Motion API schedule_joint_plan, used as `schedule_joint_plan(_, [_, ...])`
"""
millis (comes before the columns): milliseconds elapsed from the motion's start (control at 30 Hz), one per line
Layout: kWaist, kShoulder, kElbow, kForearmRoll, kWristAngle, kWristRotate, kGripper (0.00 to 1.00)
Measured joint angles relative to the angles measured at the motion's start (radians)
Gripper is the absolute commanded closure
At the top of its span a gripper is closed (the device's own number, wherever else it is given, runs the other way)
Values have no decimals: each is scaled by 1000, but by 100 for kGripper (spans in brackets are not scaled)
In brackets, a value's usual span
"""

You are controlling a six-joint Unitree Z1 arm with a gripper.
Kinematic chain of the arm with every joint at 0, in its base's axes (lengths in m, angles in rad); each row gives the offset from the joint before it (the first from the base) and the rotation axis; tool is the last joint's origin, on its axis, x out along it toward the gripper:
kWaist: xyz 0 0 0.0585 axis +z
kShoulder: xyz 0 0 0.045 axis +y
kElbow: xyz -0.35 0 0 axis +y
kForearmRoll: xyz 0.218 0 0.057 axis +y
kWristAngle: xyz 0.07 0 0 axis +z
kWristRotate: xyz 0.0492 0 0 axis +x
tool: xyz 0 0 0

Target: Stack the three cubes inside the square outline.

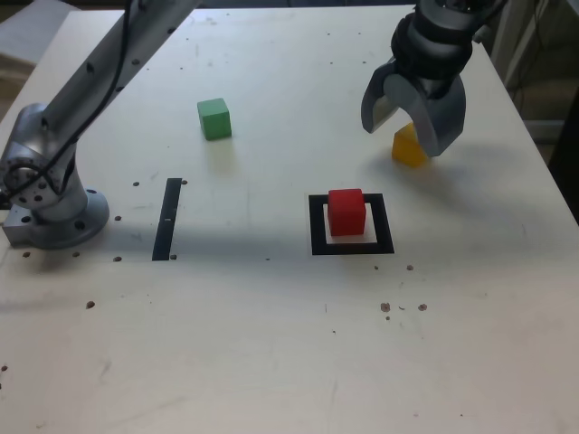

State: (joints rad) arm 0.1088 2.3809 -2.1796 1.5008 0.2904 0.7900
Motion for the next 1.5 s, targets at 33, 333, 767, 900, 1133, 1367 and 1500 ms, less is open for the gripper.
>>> schedule_joint_plan(33, [0,0,-2,0,-1,0,14])
schedule_joint_plan(333, [-21,33,-56,19,-24,-6,14])
schedule_joint_plan(767, [-7,35,-56,20,-3,-7,14])
schedule_joint_plan(900, [5,35,-51,21,6,-8,14])
schedule_joint_plan(1133, [15,46,-49,21,8,-8,16])
schedule_joint_plan(1367, [15,75,-49,21,8,-9,28])
schedule_joint_plan(1500, [15,75,-58,21,8,-11,39])
